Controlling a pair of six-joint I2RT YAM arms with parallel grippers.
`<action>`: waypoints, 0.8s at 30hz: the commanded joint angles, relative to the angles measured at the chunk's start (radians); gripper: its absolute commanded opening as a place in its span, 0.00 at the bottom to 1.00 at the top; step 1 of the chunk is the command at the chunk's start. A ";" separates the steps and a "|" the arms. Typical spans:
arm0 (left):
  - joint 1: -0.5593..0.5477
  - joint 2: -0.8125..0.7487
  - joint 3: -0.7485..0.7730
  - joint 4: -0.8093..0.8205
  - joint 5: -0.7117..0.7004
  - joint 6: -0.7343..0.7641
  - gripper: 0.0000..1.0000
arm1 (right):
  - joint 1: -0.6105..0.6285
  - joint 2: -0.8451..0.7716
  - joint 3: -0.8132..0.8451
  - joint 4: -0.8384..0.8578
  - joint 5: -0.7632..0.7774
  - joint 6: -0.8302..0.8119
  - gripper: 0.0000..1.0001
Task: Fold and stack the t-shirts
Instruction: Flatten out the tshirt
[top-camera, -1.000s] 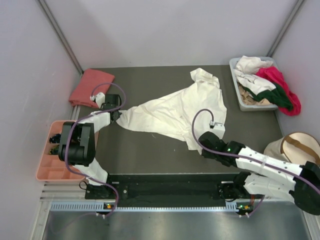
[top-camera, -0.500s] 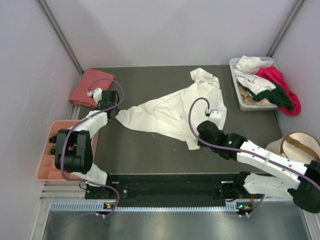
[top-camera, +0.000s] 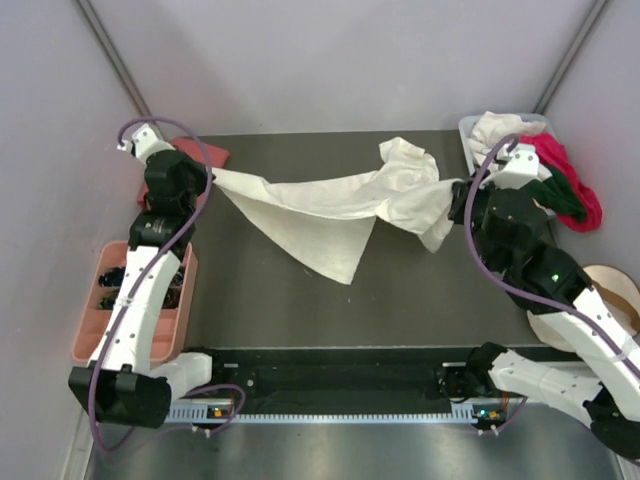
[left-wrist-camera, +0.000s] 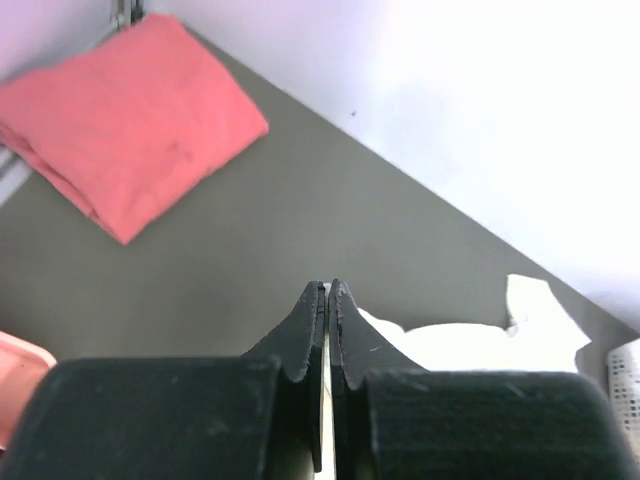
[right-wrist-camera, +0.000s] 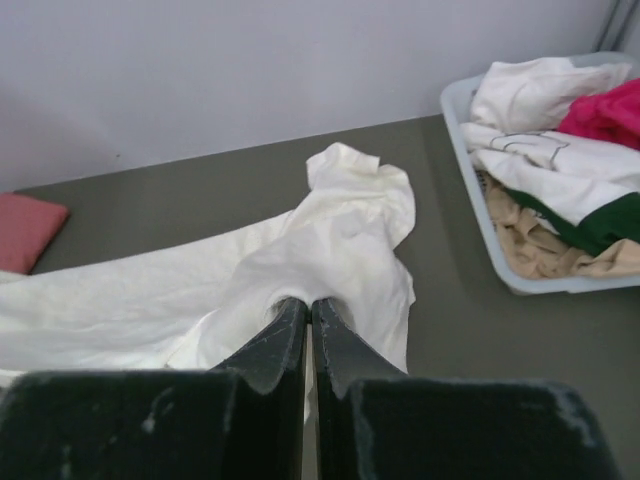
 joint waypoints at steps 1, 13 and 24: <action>-0.001 -0.053 0.081 -0.063 -0.001 0.061 0.00 | -0.032 -0.001 0.106 0.099 0.088 -0.163 0.00; -0.001 -0.072 0.342 -0.200 0.071 0.146 0.00 | -0.035 0.008 0.323 0.192 0.095 -0.381 0.00; -0.001 -0.062 0.352 -0.189 0.121 0.178 0.00 | -0.035 0.178 0.605 0.317 0.021 -0.608 0.00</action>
